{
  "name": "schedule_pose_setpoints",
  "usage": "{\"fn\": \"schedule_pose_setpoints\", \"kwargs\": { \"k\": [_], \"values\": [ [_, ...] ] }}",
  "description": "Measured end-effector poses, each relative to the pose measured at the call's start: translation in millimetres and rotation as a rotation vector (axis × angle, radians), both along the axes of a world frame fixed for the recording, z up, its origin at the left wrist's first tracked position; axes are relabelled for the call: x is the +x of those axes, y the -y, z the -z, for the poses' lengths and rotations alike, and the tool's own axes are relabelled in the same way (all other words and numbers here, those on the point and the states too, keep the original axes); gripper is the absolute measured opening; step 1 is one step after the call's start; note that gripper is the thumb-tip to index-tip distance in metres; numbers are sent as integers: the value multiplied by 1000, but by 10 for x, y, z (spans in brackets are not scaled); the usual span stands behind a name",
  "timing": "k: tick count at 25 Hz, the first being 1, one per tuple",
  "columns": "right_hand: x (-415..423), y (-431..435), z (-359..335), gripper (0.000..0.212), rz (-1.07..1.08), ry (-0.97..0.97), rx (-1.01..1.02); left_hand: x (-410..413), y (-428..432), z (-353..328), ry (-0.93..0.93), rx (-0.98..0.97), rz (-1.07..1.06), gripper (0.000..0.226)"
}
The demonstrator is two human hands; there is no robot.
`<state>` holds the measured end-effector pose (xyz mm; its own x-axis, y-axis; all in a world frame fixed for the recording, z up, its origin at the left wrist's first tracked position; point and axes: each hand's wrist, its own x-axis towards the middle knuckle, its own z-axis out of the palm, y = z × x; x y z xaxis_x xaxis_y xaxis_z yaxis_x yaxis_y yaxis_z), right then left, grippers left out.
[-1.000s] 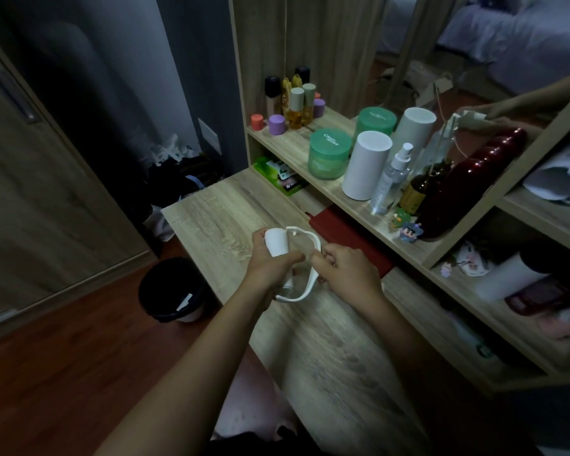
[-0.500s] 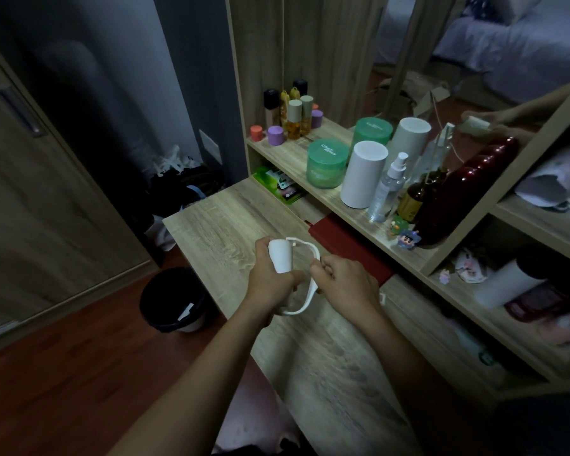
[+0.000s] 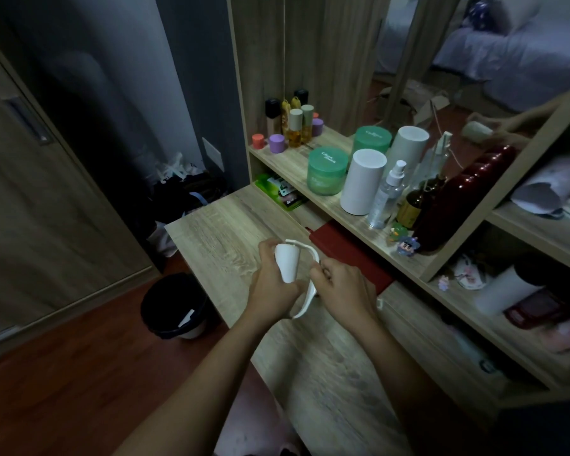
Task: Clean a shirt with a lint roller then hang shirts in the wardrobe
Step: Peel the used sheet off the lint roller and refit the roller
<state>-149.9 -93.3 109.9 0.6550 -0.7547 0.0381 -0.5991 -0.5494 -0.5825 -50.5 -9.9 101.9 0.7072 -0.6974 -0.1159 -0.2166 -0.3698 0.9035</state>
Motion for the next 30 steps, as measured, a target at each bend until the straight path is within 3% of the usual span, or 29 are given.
{"fn": "schedule_pose_setpoints", "kwargs": {
  "k": [5, 9, 12, 14, 20, 24, 26, 28, 30],
  "values": [
    [-36, 70, 110, 37, -215, 88, 260, 112, -47, -23, 237, 80, -8, 54],
    [-119, 1, 179, 20, -288, 81, 216, 166, -100, -51, 516, 77, -65, 58],
    [-136, -81, 243, 29, -275, 177, 233, 164, -112, -43, 620, 73, -19, 63],
    [-146, -74, 292, 39, -278, 188, 265, 167, -112, -50, 642, 84, 31, 64],
    [-189, -39, 313, 31, -268, 281, 384, 129, -62, -112, 705, 76, 80, 63],
    [-222, -22, 372, 54, -223, 360, 413, 278, -81, -236, 478, 69, 185, 79],
    [-221, 9, 352, 41, -179, 412, 390, 366, -104, -276, 419, -61, -51, 67],
    [-203, 40, 297, 22, -137, 463, 381, 414, -146, -290, 627, -109, -333, 48],
    [-176, 69, 255, 20, -114, 499, 377, 389, -169, -282, 836, -188, -203, 35]
  ]
}}
